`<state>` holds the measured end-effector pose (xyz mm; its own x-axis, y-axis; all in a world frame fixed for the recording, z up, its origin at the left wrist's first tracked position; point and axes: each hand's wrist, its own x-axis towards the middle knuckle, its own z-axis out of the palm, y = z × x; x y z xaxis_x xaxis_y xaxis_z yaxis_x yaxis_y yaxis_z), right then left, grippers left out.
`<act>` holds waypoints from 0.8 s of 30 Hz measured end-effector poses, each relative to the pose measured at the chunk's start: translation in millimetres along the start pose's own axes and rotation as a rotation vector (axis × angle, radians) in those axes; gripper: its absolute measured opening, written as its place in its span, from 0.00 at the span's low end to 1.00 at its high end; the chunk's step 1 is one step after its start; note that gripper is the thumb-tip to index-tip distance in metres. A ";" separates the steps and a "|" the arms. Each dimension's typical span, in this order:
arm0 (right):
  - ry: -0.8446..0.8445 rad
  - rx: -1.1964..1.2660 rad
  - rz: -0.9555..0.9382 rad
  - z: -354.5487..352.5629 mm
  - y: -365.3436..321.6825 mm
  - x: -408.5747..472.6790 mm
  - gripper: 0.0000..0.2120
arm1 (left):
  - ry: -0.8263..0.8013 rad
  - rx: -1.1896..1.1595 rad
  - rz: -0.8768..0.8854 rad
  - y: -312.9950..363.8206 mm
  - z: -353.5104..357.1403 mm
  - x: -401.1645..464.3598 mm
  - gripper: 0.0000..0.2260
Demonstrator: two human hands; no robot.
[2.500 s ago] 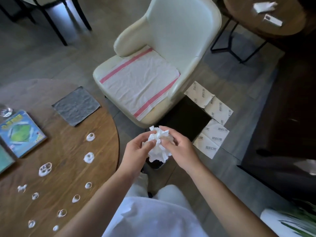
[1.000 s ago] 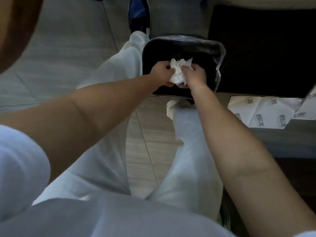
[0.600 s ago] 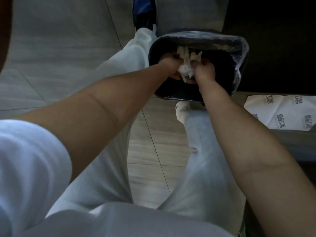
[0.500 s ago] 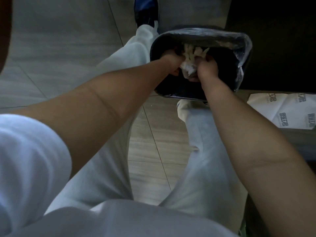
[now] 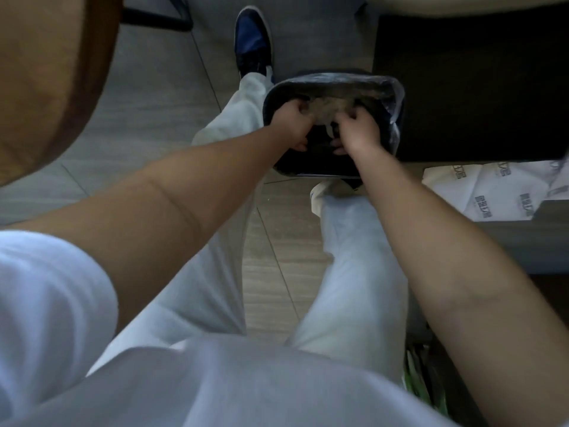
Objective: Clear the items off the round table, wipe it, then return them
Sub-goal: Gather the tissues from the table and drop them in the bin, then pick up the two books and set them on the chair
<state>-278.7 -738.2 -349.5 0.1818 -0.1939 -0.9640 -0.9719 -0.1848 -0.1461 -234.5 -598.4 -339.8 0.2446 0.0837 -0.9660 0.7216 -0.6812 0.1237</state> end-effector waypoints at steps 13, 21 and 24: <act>0.224 -0.452 -0.541 -106.7 -51.5 -222.0 0.15 | 0.151 0.337 0.501 39.6 -64.7 -204.3 0.15; 0.444 -0.642 -0.881 -152.5 -63.7 -354.7 0.28 | 0.457 0.452 0.872 64.3 -117.6 -334.9 0.26; 0.481 -0.710 -0.973 -170.1 -76.8 -399.5 0.30 | 0.632 0.491 0.937 67.8 -143.7 -387.3 0.27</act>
<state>-251.3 -810.4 84.6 0.9433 0.0104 -0.3317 -0.1468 -0.8833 -0.4453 -187.3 -572.5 75.4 0.9055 -0.3400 -0.2541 -0.1875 -0.8575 0.4792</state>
